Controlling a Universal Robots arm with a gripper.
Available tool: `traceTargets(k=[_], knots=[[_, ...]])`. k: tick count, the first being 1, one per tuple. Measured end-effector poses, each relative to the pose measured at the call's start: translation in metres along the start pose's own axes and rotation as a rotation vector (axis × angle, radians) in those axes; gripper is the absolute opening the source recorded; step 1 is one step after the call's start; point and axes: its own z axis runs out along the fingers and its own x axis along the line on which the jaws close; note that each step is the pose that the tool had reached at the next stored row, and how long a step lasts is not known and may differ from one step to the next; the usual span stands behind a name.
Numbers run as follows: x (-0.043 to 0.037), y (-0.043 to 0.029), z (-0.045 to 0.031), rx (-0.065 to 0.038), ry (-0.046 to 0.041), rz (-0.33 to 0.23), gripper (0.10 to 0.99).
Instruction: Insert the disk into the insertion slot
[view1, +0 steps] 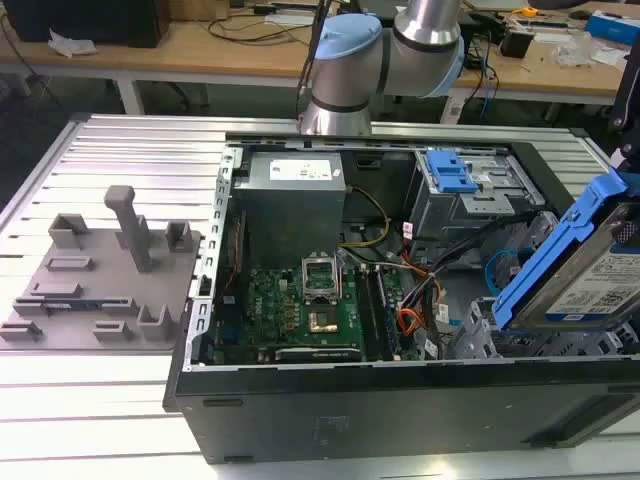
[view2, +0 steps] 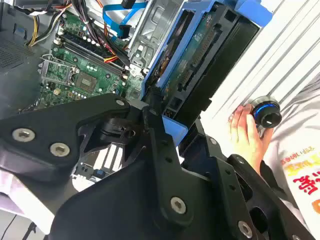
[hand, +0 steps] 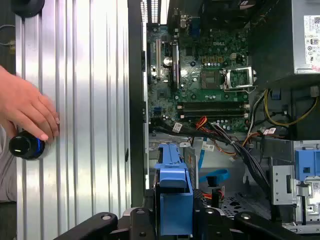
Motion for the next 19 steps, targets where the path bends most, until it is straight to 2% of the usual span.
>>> traceTargets(k=[13, 14, 16, 17, 19], knots=[[0.0000, 0.0002, 0.0000, 0.000, -0.0002, 0.000, 0.365], [0.0000, 0.0002, -0.0001, 0.001, -0.0037, 0.000, 0.365], [0.0001, 0.0007, 0.0001, 0.006, -0.0534, -0.002, 0.365], [0.0001, 0.0013, 0.0001, 0.011, -0.0618, -0.003, 0.365], [0.0001, 0.0013, 0.0001, 0.011, -0.0617, -0.003, 0.365]])
